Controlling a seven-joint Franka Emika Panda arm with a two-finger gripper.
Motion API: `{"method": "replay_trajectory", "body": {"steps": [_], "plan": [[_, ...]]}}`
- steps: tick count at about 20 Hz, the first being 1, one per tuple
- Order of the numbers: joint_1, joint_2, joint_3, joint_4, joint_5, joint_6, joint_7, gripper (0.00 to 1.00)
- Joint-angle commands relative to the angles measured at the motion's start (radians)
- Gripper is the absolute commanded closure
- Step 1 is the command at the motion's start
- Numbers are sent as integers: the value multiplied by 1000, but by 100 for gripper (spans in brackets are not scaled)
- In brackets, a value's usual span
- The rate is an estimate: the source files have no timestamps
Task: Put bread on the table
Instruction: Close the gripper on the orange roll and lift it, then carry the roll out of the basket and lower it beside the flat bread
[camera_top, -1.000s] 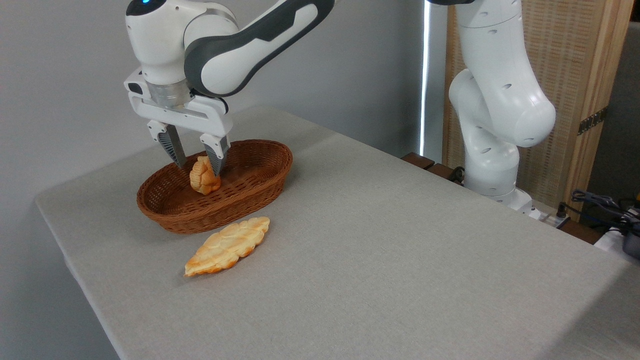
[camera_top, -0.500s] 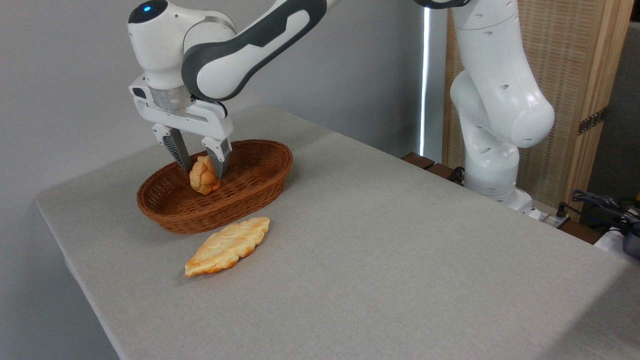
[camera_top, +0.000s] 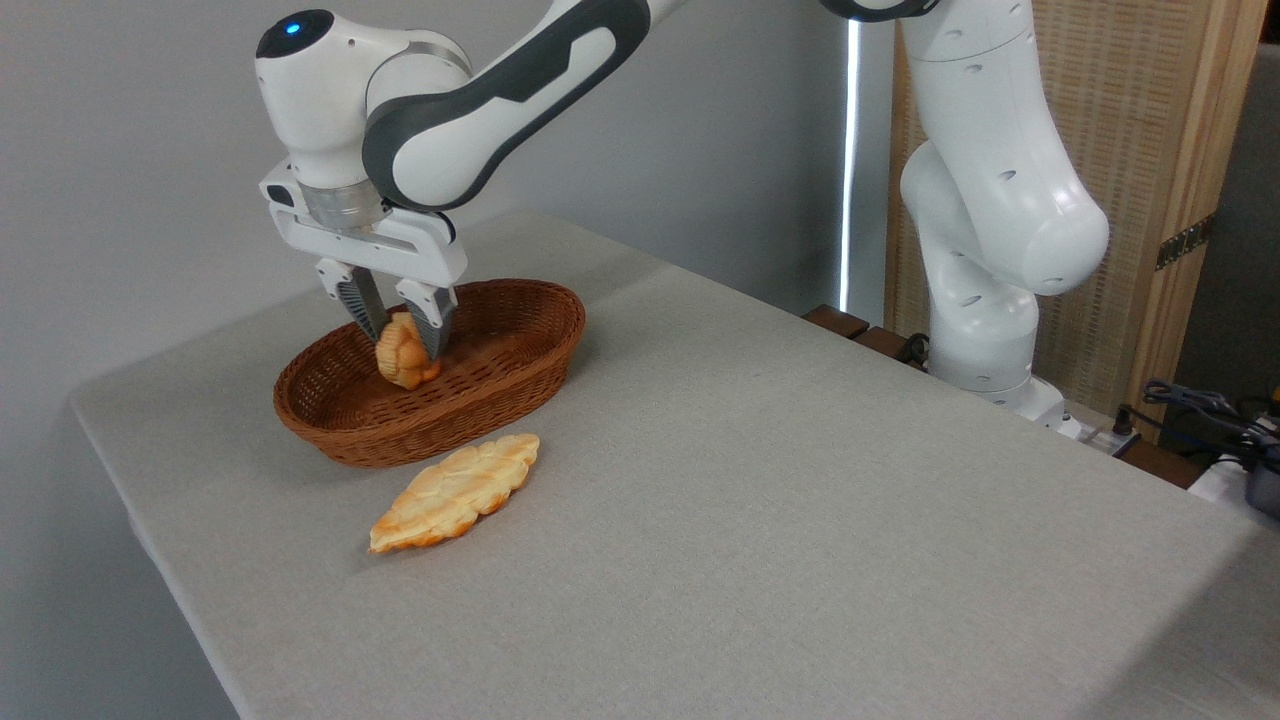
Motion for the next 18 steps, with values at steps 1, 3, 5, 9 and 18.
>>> {"method": "replay_trajectory", "body": {"steps": [1,3,5,9,18], "plan": [[-6,-5,8,-7,12,18,0,70],[-6,-10,8,-6,14,18,2,70],[-2,-30,17,-3,14,15,3,70],[17,-100,40,-6,15,-20,40,69],[18,-252,243,-30,15,-244,520,64]]}}
